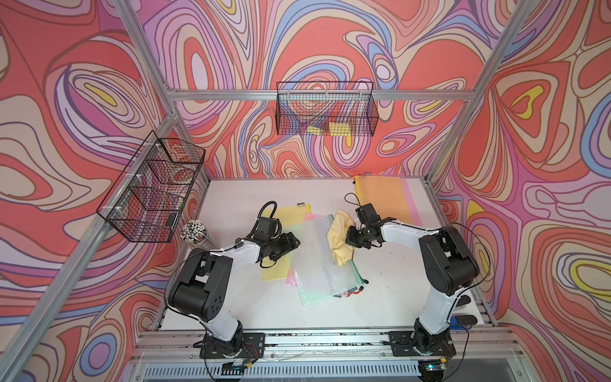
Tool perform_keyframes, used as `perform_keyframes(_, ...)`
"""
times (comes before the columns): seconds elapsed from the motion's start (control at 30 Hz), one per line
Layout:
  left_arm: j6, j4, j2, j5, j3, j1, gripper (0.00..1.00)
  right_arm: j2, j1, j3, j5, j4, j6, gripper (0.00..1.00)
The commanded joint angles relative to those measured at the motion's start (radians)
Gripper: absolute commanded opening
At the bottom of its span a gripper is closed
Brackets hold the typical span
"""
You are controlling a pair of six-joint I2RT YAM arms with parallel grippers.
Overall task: Wipe the document bag
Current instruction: Wipe the dirt from the document bag.
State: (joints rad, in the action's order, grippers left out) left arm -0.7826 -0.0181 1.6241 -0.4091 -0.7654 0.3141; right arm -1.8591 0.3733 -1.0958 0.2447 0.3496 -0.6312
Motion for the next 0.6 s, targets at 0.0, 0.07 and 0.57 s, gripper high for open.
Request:
perform_keyframes(0.0,-0.006,0.024,0.019,-0.007,-0.008,-0.002,0.80,-0.034,0.001,0.038,-0.007,-0.015,-0.019,0.00)
perform_keyframes(0.07,-0.007,0.019,0.029,-0.013,-0.006,-0.001,0.80,-0.044,0.000,0.045,-0.008,-0.021,-0.023,0.00)
perform_keyframes(0.57,-0.076,-0.174,0.011,-0.096,0.085,-0.001,0.77,-0.050,0.000,0.066,0.010,-0.043,-0.039,0.00)
